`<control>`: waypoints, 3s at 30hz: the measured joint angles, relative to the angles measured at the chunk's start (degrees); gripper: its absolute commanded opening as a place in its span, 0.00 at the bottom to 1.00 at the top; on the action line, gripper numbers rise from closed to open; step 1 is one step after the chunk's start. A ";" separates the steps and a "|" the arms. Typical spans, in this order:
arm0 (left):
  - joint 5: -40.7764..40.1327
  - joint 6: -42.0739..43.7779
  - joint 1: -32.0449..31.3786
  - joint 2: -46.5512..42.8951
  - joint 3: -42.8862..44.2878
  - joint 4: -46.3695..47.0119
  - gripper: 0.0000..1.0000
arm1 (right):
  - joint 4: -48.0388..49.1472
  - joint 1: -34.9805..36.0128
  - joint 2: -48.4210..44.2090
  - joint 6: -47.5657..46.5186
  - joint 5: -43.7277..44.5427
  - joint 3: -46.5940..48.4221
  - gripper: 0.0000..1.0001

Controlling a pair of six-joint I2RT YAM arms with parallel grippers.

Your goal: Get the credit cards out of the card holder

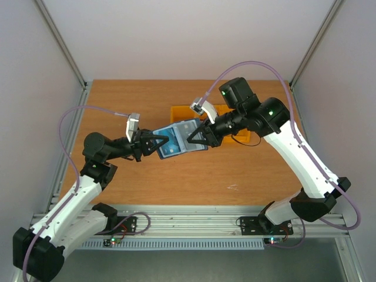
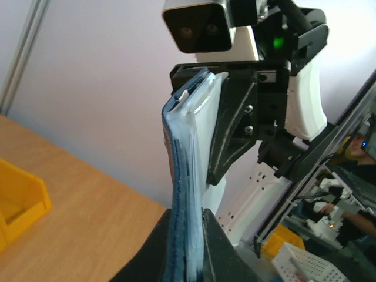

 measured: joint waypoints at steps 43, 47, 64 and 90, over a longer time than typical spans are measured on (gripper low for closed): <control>-0.37 5.75 -0.07 -1.38 -1.40 -2.03 0.00 | 18.10 8.17 -7.32 8.04 10.29 -13.88 0.26; 0.83 5.60 -0.07 -1.36 -1.38 -1.01 0.00 | 18.29 8.09 -8.33 8.00 10.67 -13.88 0.26; 0.07 5.60 0.11 -1.22 -1.40 -1.01 0.00 | 23.08 8.02 -5.33 9.66 8.63 -14.97 0.11; -0.11 3.15 0.81 -1.73 -2.01 1.09 0.00 | 30.56 6.05 -6.03 12.98 1.55 -19.34 0.05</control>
